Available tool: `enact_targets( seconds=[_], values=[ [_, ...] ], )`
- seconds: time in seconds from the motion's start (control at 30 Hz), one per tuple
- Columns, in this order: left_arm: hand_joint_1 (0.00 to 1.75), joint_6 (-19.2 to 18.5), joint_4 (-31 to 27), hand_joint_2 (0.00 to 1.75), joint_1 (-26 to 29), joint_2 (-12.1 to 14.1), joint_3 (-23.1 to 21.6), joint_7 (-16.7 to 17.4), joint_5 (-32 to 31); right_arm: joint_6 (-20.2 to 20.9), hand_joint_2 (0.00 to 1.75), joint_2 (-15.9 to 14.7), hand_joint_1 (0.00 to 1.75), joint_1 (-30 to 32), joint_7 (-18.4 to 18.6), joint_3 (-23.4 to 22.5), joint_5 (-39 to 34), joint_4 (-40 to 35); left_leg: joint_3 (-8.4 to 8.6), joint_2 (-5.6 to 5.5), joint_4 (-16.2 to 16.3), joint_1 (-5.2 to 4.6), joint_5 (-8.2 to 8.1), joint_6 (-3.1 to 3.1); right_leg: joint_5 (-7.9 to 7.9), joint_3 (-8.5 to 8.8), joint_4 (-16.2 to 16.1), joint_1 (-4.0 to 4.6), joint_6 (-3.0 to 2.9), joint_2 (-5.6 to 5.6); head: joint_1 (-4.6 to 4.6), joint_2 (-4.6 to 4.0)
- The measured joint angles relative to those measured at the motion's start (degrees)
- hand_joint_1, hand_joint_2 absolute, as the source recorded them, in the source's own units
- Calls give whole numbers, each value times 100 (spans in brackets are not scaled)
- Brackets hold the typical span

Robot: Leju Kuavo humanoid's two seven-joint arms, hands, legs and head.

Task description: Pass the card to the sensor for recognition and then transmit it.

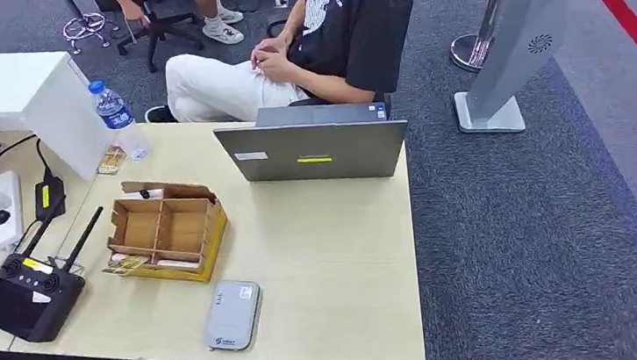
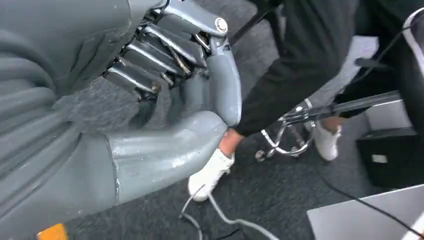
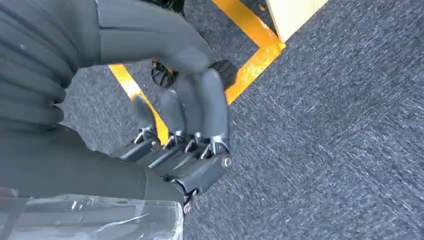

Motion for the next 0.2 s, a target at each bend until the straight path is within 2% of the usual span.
enact_targets(
  seconds=[0.2],
  values=[
    [175,2,323,175,-16,96,72,0,0,0,175,-15,175,2,11,4,0,24,4,0,0,1,0,-1,0,1,1,1,0,0,0,0]
  ],
)
